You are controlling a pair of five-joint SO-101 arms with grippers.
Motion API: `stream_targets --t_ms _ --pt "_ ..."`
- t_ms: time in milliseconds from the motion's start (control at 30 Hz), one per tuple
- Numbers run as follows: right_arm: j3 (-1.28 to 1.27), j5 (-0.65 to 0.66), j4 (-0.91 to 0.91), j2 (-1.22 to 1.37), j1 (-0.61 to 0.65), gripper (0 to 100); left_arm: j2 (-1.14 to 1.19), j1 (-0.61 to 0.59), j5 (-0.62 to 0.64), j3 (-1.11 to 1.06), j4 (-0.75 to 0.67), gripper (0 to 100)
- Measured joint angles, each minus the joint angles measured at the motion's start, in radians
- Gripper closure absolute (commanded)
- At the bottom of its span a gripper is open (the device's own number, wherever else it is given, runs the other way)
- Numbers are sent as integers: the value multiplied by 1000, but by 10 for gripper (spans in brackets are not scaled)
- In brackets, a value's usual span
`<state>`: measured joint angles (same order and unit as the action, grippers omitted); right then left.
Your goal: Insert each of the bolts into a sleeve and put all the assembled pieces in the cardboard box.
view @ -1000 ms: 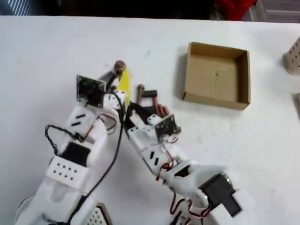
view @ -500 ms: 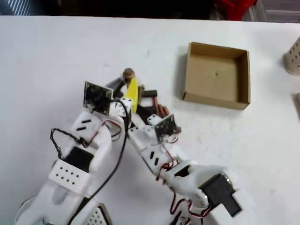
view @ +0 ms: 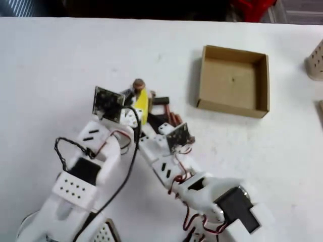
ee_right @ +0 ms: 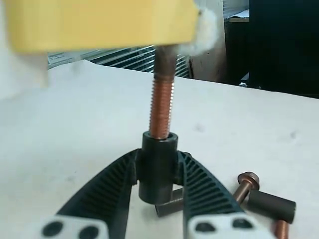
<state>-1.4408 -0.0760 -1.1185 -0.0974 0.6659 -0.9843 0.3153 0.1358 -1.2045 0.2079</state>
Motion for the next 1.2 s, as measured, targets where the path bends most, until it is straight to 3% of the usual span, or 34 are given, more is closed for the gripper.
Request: stream_targets --t_ms 967,1200 --pt "-11 38 -101 2 2 982 -12 -18 3 -9 0 978" --pt "-11 38 -101 2 2 982 -12 -20 3 -9 0 852"
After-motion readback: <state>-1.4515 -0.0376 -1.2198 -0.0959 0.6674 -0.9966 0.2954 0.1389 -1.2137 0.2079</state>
